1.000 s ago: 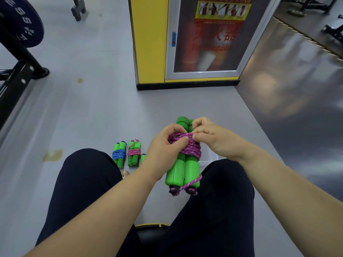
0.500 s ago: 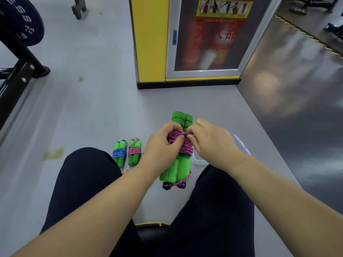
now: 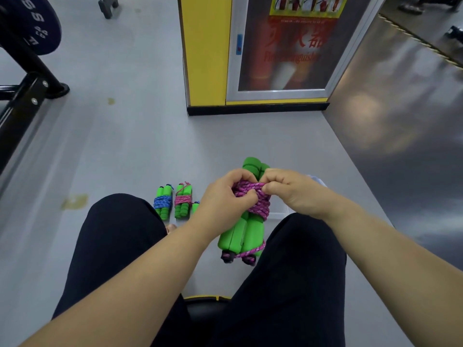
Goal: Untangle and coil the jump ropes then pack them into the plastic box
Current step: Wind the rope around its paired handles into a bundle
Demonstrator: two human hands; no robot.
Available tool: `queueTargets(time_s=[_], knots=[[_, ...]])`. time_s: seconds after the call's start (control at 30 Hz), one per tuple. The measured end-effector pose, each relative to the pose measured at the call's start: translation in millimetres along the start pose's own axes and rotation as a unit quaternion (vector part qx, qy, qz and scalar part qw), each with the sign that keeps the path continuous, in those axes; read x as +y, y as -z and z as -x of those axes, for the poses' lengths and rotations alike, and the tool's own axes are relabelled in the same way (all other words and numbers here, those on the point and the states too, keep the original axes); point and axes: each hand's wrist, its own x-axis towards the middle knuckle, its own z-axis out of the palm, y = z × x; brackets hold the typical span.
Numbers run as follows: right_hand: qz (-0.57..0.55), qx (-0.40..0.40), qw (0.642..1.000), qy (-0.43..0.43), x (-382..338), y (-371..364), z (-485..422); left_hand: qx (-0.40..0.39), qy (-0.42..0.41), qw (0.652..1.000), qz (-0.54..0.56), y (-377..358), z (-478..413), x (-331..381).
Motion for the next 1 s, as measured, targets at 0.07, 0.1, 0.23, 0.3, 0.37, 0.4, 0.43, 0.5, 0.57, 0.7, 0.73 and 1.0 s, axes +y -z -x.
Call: queueTargets(time_s=[0.07, 0.1, 0.23, 0.3, 0.37, 0.4, 0.43, 0.5, 0.57, 0.7, 0.73, 1.0], knots=[[-0.029, 0.000, 1.000, -0.005, 3, -1, 0, 0.004, 0.010, 1.000, 0.004, -2, 0, 0], [-0.047, 0.002, 0.999, -0.006, 5, -2, 1, 0.008, 0.012, 1.000, -0.001, -2, -1, 1], [-0.148, 0.082, 0.986, 0.003, 15, -6, 3, 0.013, 0.004, 1.000, -0.011, 2, -6, 1], [-0.070, 0.216, 0.972, 0.057, 19, -13, 4, 0.017, 0.007, 1.000, -0.013, 2, -8, 1], [0.042, 0.308, 0.940, 0.140, 22, -21, 6, 0.020, 0.007, 1.000, -0.013, -1, -11, 1], [0.089, 0.330, 0.925, 0.165, 24, -27, 7, 0.022, 0.007, 1.000, -0.012, -2, -12, 1], [0.125, 0.346, 0.912, 0.180, 26, -30, 7, 0.024, 0.009, 1.000, -0.007, -3, -13, 0], [0.176, 0.363, 0.896, 0.186, 30, -35, 6, 0.029, 0.018, 0.999, 0.006, -4, -14, -1], [0.199, 0.360, 0.896, 0.168, 27, -37, 6, 0.033, 0.019, 0.999, 0.005, -6, -13, -3], [0.264, 0.332, 0.902, 0.081, 14, -37, 7, 0.041, 0.007, 0.999, -0.014, -8, -9, -4], [0.279, 0.309, 0.907, 0.059, 10, -35, 8, 0.036, 0.005, 0.999, -0.019, -7, -8, -4], [0.140, 0.224, 0.964, 0.004, 6, -26, 9, -0.003, -0.065, 0.996, -0.067, -9, -5, -12]])
